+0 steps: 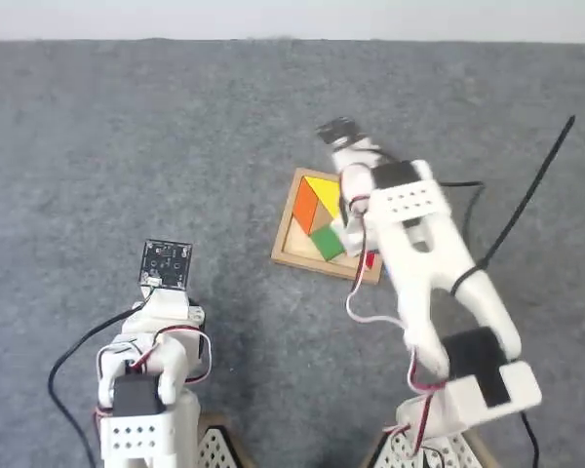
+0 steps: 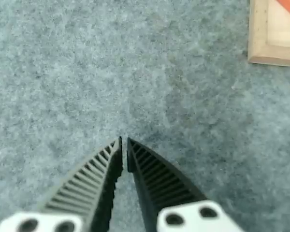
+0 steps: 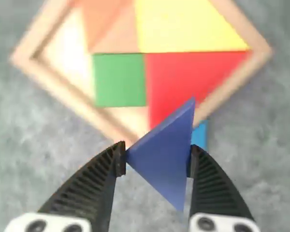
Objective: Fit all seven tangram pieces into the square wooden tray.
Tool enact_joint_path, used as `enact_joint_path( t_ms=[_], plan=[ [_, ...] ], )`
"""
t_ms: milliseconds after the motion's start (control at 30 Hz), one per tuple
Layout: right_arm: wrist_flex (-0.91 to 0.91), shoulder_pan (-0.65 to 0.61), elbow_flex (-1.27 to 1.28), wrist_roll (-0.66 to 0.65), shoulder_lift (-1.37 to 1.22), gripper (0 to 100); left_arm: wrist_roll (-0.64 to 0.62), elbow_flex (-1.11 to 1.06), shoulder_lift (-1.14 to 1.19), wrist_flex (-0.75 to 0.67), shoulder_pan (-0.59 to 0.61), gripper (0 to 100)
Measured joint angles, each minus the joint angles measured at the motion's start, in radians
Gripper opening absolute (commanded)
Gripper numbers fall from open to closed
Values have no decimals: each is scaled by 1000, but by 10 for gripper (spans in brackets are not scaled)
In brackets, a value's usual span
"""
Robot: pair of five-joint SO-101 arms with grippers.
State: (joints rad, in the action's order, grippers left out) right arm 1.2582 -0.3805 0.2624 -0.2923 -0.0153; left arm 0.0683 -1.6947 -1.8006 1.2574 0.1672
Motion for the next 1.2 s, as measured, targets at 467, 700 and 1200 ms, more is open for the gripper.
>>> enact_joint_path(
  t_ms=[467,700,1200],
  plan=[
    [28,-25,0,-503,58,128,0,0,0,0,0,21],
    [28,-91,0,-631,58,129,0,0,0,0,0,21],
    [18,-135,-31,-721,-52,128,0,0,0,0,0,21]
  ],
)
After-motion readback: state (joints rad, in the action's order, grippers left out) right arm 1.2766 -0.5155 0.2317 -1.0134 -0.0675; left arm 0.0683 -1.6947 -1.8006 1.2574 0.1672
